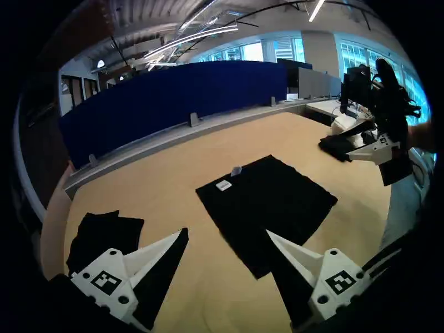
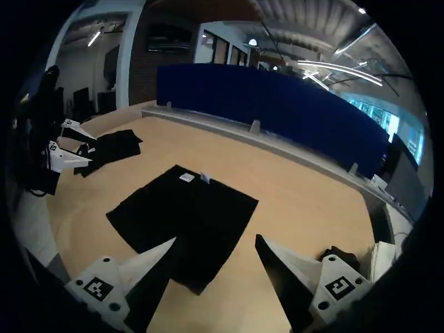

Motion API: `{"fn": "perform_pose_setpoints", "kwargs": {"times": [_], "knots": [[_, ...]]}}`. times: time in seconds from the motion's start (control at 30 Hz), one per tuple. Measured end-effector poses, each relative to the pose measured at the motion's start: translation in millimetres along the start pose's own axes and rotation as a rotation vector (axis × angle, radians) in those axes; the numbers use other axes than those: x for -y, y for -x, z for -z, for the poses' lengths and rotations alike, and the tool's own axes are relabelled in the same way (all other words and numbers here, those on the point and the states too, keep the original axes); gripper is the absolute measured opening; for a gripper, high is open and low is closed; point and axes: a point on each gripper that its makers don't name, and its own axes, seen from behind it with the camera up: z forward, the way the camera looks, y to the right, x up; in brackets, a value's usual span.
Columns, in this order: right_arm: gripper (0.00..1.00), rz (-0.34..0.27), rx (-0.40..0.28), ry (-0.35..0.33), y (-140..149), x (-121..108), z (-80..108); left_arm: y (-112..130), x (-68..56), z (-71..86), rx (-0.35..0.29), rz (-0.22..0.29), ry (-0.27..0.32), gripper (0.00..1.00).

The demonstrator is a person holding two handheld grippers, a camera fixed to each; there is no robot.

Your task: Fold towel

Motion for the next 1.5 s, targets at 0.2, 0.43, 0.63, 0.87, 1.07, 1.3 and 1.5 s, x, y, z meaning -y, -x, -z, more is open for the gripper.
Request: {"fn": "perform_pose_setpoints", "kwargs": {"times": [0.2,0.43,0.63,0.87,1.07,1.3,1.5], "knots": [[1.00,0.003,0.060,-0.036,37,11,-18.4,37,-17.5,-16.8,0.068,-0.024,0.052,0.94],[1.00,-0.022,0.114,-0.037,71,17,-35.4,66,-31.0,-33.0,0.128,-0.010,0.088,0.93],[1.00,-0.037,0.158,-0.048,98,23,-42.5,85,-36.8,-43.5,0.168,0.020,0.108,0.93],[1.00,-0.040,0.200,-0.045,122,26,-43.9,104,-47.8,-53.1,0.211,0.035,0.136,0.93],[0.98,-0.048,0.221,-0.050,133,28,-45.2,115,-59.0,-56.1,0.246,0.040,0.162,0.92],[0.97,-0.055,0.228,-0.055,138,29,-46.9,116,-64.7,-58.0,0.268,0.051,0.170,0.87],[0.86,-0.045,0.235,-0.067,143,32,-47.4,120,-68.4,-61.6,0.295,0.041,0.161,0.72]]}}
